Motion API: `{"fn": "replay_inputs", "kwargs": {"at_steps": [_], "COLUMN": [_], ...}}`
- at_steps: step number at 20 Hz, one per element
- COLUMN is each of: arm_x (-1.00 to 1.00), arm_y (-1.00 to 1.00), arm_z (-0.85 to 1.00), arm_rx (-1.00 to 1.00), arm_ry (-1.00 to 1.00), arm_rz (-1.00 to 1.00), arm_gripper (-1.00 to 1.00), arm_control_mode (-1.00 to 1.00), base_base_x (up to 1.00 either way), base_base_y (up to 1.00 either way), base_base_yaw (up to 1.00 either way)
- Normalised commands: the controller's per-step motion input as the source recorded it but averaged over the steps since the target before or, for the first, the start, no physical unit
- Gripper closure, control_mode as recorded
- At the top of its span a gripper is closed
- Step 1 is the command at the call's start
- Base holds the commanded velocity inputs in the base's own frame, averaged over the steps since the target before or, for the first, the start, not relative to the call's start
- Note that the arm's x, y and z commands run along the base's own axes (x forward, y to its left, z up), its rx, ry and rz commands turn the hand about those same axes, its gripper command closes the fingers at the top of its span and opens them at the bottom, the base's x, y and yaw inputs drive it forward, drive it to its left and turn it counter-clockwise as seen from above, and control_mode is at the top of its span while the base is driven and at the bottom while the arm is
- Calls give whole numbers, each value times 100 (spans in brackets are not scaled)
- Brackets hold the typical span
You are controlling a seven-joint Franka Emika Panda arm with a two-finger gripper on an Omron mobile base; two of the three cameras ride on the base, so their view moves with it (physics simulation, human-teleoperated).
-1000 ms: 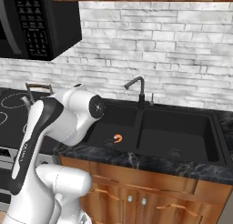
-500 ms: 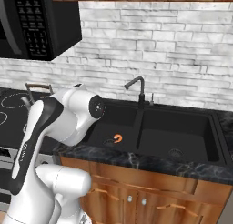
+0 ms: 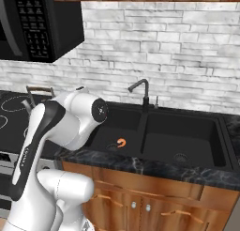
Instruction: Open the cabinet, pick the kettle from the cabinet, and place it in the sink.
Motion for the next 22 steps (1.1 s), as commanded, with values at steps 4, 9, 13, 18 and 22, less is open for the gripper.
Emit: {"fn": "replay_inputs", "kwargs": {"at_steps": [4,9,13,18,22], "arm_x": [0,0,0,3,13], "arm_y": [0,0,-6,-14,-21], "arm_z": [0,0,0,0,0], "arm_rx": [0,0,1,5,9], "arm_ry": [0,-1,0,1,11], "arm_rz": [0,0,-3,-9,-12], "arm_gripper": [100,100,100,100,100], "arm_control_mode": [-100,-100,-100,-100,-100], "base_base_x": [0,0,0,0,0], "base_base_y": [0,0,0,0,0], "base_base_yaw": [0,0,0,0,0]}}
